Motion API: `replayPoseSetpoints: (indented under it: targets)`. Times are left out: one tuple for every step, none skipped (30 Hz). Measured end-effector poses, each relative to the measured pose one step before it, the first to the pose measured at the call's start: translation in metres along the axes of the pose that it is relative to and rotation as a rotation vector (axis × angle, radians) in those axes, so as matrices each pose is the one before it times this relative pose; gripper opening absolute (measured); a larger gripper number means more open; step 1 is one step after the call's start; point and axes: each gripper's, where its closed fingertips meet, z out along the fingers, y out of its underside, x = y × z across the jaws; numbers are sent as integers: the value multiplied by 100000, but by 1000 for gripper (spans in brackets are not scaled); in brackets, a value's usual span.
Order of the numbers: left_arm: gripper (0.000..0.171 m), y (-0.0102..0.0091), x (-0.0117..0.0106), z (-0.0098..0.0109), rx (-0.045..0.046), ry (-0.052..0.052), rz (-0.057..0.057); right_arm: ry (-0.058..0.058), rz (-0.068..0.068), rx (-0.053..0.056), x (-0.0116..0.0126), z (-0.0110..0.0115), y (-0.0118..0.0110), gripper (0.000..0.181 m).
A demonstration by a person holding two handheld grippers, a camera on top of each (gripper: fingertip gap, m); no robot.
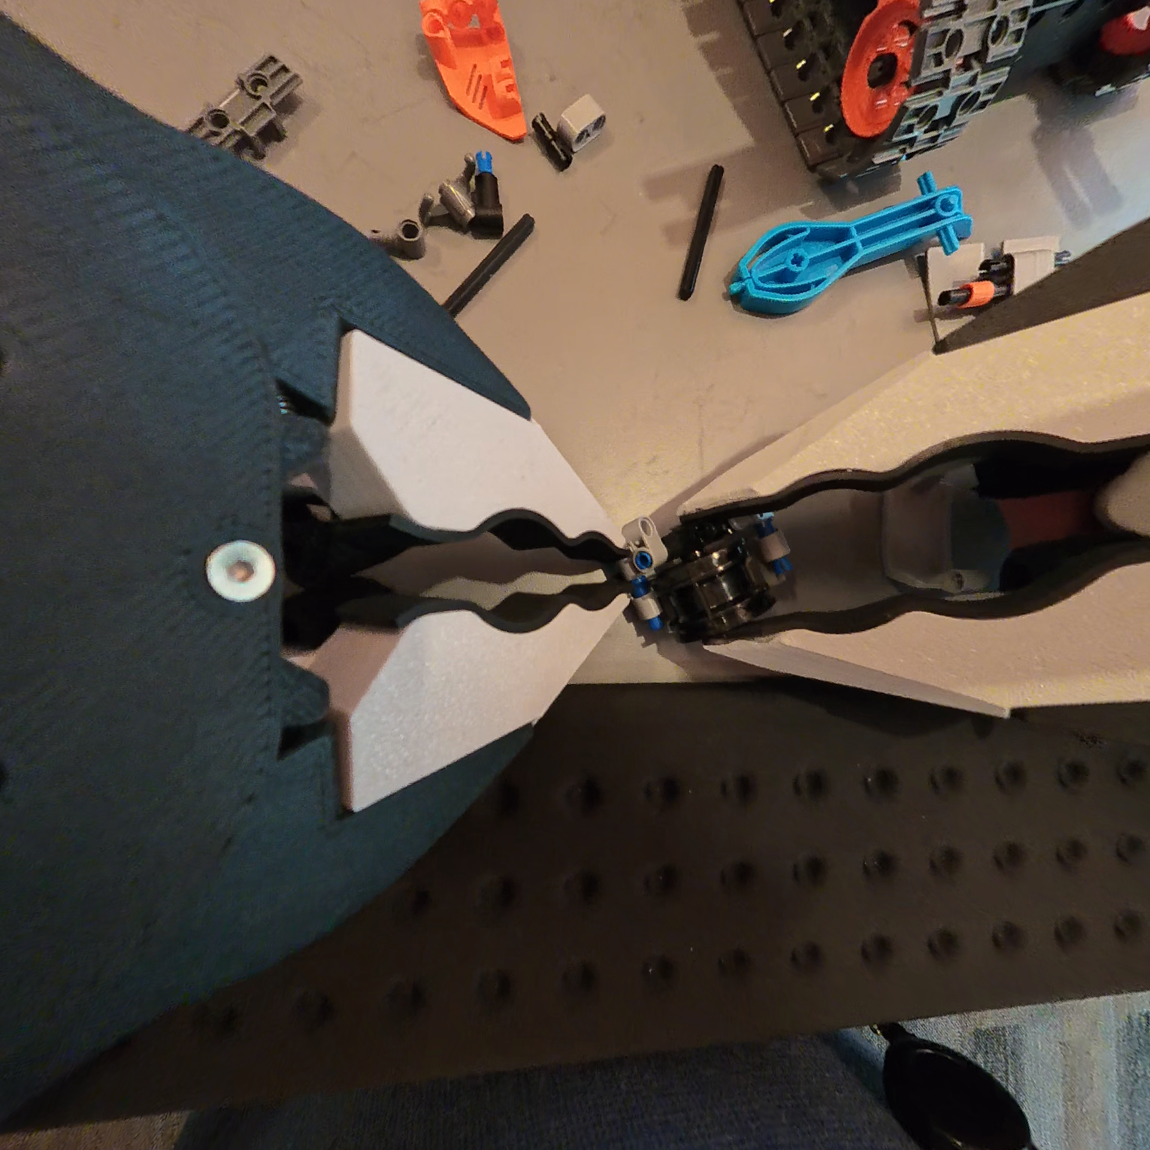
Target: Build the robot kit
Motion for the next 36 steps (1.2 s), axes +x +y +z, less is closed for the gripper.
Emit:
replayPoseSetpoints:
  targets:
    - [7,23,8,-79,788,263,-1293,400,372,273,43,48,-48,29]
    - [9,-5,69,-7,1420,1171,-3037,644,-267,-578,30,45,-18,29]
    - [20,-108,423,-40,2166,3636,-1167,214,48,121,19,31,-21,29]
    - [23,-70,145,80,1258,656,-1426,-436,689,626,33,-23,-4,29]
    - [26,-11,55,32,80,290,-656,67,10,-12,73,-55,40,29]
    - [24,-39,-109,42,-34,-1102,28,177,-334,-27,38,-1,3,29]
    - [17,-47,-327,51,277,-2045,420,-203,69,277,-12,38,-28,29]
    - [16,-5,-73,-10,200,160,99,-94,72,-92,13,1,-6,29]
    - [16,-10,-29,45,83,271,-631,211,-211,-144,7,12,-7,29]
    - [16,-7,17,17,-116,-450,559,92,13,27,-9,2,9,29]
    - [16,-25,0,-7,-137,-420,570,104,-60,-48,0,0,-8,29]
    - [16,15,-34,-47,-145,105,-295,212,-152,-208,5,23,-10,29]
    - [15,27,-28,-13,-201,-161,501,97,-60,34,-11,19,-4,29]
    - [14,-17,-28,-13,-192,-312,476,156,-68,44,16,2,7,29]
    - [13,-16,-50,17,-261,-490,553,177,-105,-76,11,-12,16,29]
    - [11,52,-60,-6,-304,-780,735,67,-48,11,11,-15,10,29]
    - [10,-24,-33,-17,-34,-231,275,-67,-8,-93,-9,-7,13,29]
    - [10,30,-29,0,2,94,49,-199,22,50,-1,-9,14,29]
    - [8,23,20,-41,-185,-57,601,-117,169,229,-11,-4,-5,29]
    - [8,10,33,-10,-52,-90,631,-374,177,20,-17,-13,19,29]
    - [3,-35,-94,9,-58,-668,114,-667,-410,-208,-107,-41,37,29]
    - [3,14,-86,-36,-13,326,749,102,314,230,9,-6,8,29]
    - [3,51,-63,-20,109,572,100,-140,274,293,5,-26,5,29]
    - [3,52,15,14,-416,-72,628,162,-627,-383,-21,-12,8,29]
    - [3,115,-87,43,-421,-1145,1152,224,-508,-548,21,-26,18,29]
    - [4,81,-25,-86,155,-1135,353,-36,495,266,65,-31,-2,29]
    - [5,22,65,-116,21,750,-2135,-153,671,496,26,-20,-44,29]
    - [5,176,-20,-183,-424,1955,-2993,403,-631,-86,-47,89,-103,30]
    - [8,197,-141,-72,55,516,-1685,715,-1346,-686,-42,148,-83,30]
    - [9,99,-125,17,443,783,-171,-131,-734,-492,-74,23,-74,30]
    - [7,-36,-119,-47,-83,-1011,1966,-235,878,245,73,-201,-95,38]
    - [8,4,-139,-142,-297,-875,1527,1059,1452,1508,275,-466,-248,44]
    - [13,134,-50,-135,-604,685,-1017,1432,706,1787,295,-519,-207,43]
    - [19,201,-75,-191,-982,604,-1362,512,580,618,165,-329,62,41]
    - [22,208,-140,-193,-857,-275,-328,-57,658,-1346,99,-112,391,41]
    - [24,165,-52,-153,-616,-33,-122,62,370,-2432,75,-52,519,43]
